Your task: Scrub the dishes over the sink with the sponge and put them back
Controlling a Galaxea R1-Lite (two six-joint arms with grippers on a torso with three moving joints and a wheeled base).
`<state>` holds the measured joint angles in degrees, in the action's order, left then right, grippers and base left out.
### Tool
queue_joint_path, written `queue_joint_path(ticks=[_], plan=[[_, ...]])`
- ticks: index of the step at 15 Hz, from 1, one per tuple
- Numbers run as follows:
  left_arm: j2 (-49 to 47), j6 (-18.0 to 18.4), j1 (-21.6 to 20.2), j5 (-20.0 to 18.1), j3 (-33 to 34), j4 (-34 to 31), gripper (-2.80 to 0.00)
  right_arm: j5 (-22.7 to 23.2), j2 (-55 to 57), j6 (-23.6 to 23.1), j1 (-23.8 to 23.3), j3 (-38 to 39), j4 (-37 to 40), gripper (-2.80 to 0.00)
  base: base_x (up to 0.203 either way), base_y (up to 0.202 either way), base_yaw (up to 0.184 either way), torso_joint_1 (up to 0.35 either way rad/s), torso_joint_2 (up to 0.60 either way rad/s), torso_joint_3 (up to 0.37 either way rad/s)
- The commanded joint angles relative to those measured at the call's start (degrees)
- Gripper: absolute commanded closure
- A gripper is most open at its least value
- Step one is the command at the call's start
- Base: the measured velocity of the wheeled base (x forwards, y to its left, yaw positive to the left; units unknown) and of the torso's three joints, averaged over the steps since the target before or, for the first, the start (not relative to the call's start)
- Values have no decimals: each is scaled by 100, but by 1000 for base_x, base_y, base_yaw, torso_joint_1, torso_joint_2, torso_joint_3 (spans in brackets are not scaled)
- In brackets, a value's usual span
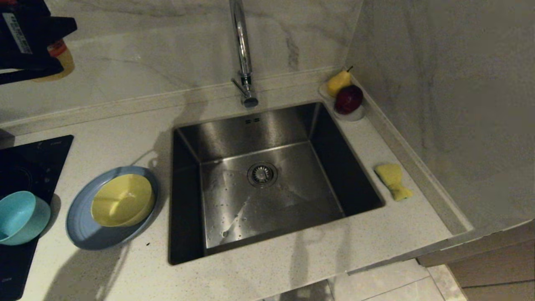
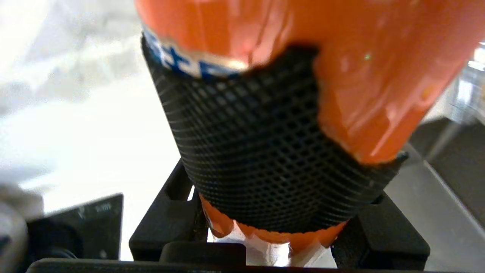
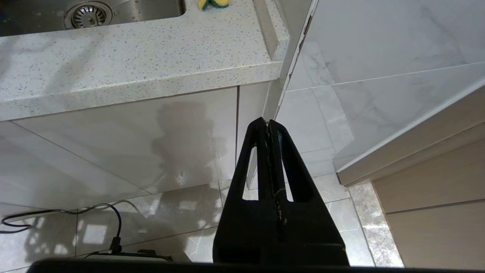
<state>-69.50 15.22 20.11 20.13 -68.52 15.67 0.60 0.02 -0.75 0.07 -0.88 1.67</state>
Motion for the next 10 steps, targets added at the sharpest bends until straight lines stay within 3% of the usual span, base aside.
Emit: queue_joint_path(ticks=[1, 2, 5, 10], plan=[[239, 416, 356, -14, 18, -29, 0, 2, -11, -4, 1, 0, 0, 0, 0, 0, 0, 0, 0, 0], [249, 562, 525, -10, 46, -52, 0, 2, -11, -4, 1, 0, 0, 0, 0, 0, 0, 0, 0, 0], [361, 1514, 939, -78, 328, -104, 0, 2, -11, -4, 1, 0, 0, 0, 0, 0, 0, 0, 0, 0], [50, 1985, 1607, -54, 335, -103, 0, 2, -11, -4, 1, 0, 0, 0, 0, 0, 0, 0, 0, 0]])
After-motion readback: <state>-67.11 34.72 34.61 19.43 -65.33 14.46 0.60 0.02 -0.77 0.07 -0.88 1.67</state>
